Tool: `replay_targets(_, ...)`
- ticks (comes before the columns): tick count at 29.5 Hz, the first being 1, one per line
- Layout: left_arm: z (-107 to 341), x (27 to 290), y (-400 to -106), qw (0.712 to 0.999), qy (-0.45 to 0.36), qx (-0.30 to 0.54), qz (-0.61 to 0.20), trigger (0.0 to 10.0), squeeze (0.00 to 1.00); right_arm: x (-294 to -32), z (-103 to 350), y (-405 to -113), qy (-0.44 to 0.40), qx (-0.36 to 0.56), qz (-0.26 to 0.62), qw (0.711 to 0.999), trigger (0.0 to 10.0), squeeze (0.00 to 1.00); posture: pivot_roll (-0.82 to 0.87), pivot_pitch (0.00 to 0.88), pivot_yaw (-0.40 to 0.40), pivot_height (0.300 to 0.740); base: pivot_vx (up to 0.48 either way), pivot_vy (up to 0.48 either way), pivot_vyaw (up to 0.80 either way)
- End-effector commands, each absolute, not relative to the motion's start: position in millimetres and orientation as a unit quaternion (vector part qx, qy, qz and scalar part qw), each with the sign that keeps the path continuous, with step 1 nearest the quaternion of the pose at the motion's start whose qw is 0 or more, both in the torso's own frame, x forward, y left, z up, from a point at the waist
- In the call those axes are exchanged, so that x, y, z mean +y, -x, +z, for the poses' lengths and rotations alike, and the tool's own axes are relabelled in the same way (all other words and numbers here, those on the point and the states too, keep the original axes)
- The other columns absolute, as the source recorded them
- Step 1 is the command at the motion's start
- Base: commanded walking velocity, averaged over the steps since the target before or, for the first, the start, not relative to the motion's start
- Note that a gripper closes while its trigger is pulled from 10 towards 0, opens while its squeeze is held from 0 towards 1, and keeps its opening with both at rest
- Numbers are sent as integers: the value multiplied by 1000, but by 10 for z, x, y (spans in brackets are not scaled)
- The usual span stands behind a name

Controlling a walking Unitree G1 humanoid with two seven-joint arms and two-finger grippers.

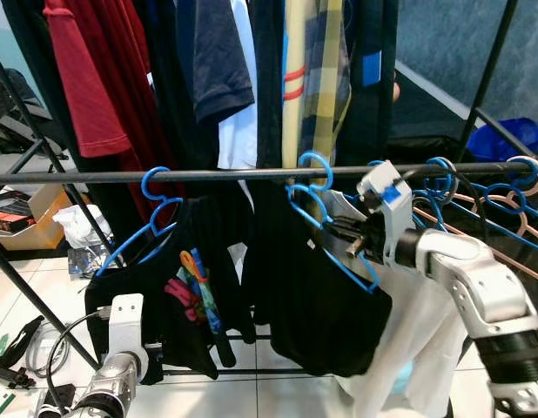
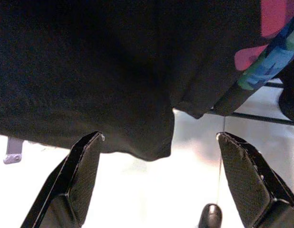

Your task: Hang hanger

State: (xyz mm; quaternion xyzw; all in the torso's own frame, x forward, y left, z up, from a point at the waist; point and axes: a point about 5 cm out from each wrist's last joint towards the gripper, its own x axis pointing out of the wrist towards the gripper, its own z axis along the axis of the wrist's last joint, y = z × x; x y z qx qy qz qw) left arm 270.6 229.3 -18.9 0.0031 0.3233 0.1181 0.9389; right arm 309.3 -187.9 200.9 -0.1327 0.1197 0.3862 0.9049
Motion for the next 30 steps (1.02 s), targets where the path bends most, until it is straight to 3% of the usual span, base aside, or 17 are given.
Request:
replay_targets(1,-217,2346,-2660,934,-5,335,125,10000,0,-1798,2023,-3028,134,118,421,889,0,0,-119,0,66,740,-480,0,0)
replay_targets(12,-136,2406,-2727,941,6,314,126,10000,0,-1915,2009,-2879,148,137,448,871,0,0,-122,0,73,740,-431,0,0)
replay_targets(21,235,2527,-3017,971,31,219,92,10000,0,-1918,2134,-2842,145,113,471,863,0,0,-121,0,76,740,-309,0,0)
replay_targets(24,651,2535,-3266,992,61,112,18,10000,0,-1867,2190,-2734,134,106,518,838,0,0,-115,0,65,740,0,0,0)
replay_targets(27,828,2506,-3348,996,59,70,-24,10000,0,-1854,2204,-2702,130,106,532,830,0,0,-115,0,65,740,0,0,0)
replay_targets(29,1474,2325,-3500,978,51,-59,-191,10000,0,-1877,2274,-2660,131,106,554,815,0,0,-114,0,61,740,0,0,0)
replay_targets(30,1474,2325,-3500,978,51,-59,-191,10000,0,-1877,2274,-2660,131,106,554,815,0,0,-114,0,61,740,0,0,0)
